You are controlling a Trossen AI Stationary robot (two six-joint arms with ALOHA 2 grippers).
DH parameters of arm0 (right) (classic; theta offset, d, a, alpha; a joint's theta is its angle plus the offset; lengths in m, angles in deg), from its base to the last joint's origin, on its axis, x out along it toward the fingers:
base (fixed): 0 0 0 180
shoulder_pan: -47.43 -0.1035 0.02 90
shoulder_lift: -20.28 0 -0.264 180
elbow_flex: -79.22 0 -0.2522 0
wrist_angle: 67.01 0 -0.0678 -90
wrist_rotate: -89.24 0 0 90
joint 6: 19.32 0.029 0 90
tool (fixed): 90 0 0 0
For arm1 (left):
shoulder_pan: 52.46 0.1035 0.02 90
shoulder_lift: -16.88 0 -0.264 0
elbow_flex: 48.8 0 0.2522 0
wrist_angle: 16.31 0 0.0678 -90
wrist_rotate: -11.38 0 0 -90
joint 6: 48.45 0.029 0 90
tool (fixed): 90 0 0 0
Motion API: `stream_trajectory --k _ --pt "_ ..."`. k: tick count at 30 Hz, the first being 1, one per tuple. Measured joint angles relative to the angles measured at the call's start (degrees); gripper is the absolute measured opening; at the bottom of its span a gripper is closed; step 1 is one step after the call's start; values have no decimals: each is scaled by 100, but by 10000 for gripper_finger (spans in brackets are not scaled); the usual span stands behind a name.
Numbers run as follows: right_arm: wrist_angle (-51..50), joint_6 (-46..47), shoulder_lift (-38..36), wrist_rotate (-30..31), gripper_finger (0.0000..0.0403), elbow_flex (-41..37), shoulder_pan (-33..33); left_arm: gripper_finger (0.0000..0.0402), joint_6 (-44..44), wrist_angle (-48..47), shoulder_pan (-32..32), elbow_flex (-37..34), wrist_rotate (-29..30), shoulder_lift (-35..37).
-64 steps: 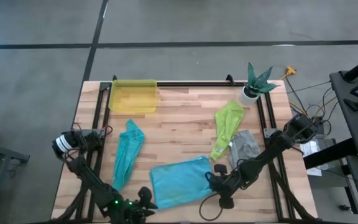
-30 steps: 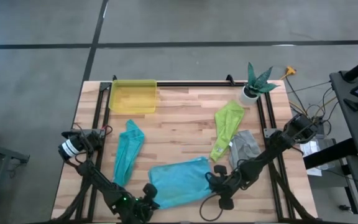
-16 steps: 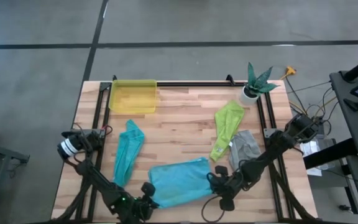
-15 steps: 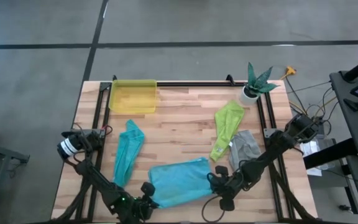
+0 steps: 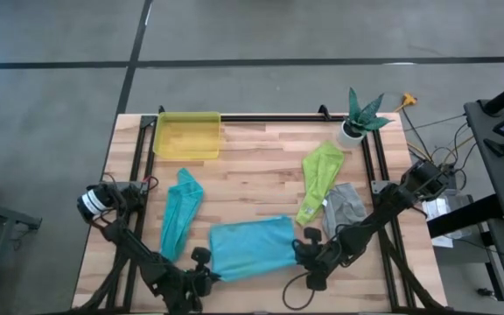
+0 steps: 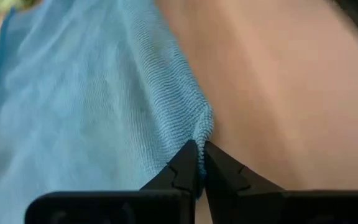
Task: Roll microfiber towels into tight, uniform cylinder then place into a basket
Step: Roll the right light blue towel
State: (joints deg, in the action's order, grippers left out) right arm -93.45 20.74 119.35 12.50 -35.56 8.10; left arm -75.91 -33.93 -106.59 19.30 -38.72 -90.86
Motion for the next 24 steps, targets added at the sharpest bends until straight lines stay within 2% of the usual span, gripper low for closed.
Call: stream_trajectory --k 7,10,14,19,21,24 --pt "20 299 35 52 9 -116 1 5 -473 129 16 -261 138 2" --pt "107 484 37 -167 9 -133 -46 5 -378 264 12 -261 115 20" --pt "632 645 39 -581 9 -140 -202 5 -354 416 5 -262 83 125" --pt "1552 409 39 -731 9 -142 -444 5 -343 636 -6 -335 50 390" --pt "1811 404 41 -564 9 -142 -504 5 -375 706 -9 -399 42 497" --pt "2079 494 41 124 9 -147 -606 5 -497 1227 -9 -564 31 601"
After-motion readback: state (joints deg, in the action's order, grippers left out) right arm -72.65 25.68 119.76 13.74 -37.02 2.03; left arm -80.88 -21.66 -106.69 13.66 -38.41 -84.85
